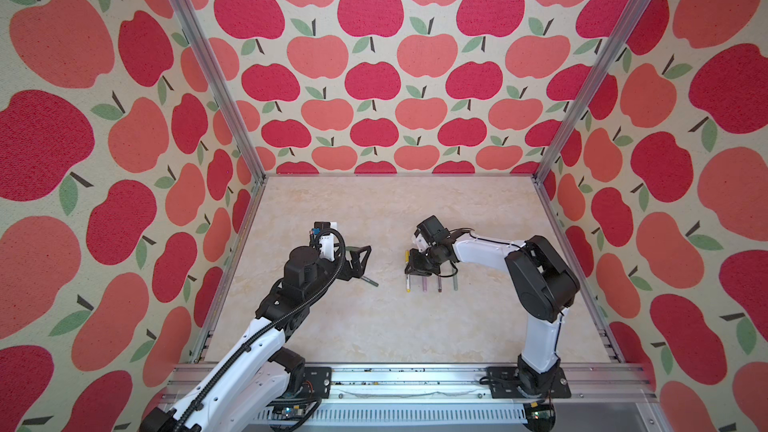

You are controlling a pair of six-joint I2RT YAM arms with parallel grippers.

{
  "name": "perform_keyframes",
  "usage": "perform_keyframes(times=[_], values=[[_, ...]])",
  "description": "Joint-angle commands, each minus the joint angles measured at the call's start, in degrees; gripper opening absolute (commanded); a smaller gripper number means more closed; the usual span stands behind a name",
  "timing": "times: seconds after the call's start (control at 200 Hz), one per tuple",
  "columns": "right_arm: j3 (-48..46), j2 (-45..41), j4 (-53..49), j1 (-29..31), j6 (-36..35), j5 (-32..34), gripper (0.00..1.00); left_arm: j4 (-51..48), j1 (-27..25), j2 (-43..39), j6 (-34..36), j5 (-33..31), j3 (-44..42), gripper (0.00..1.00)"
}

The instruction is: Insert the pens into the pen caps

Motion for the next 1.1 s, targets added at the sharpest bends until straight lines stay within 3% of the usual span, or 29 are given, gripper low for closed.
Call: perform_keyframes(times=[0.0,0.34,0.63,0.76,0.976,1.096], values=[[0.3,0.8,-2.8,-0.4,-1.0,2.3,0.23,-0.4,0.4,-0.8,-0.3,0.2,0.7,0.99],[1.4,-5.6,-6.1,-0.1,-2.6,6.2,0.3,-1.8,0.9,-1.9,0.0,-0.3,1.3,0.99],[5.9,-11.6,-8.6,4.4,-11.7,12.2,0.39,-3.5,3.6,-3.6,-1.9,-2.2,1.9,0.99],[9.6,-9.7,-9.2,8.1,-18.1,13.4,0.42,-6.7,4.7,-4.5,-3.6,-3.4,2.3,0.99],[19.2,-1.3,-12.2,14.5,-26.5,16.1,0.46,-21.5,6.1,-4.9,-7.2,-14.4,5.6,0.99],[24.9,4.0,-14.0,17.3,-30.3,16.8,0.48,-25.4,7.7,-7.1,-8.9,-15.9,5.1,0.99]])
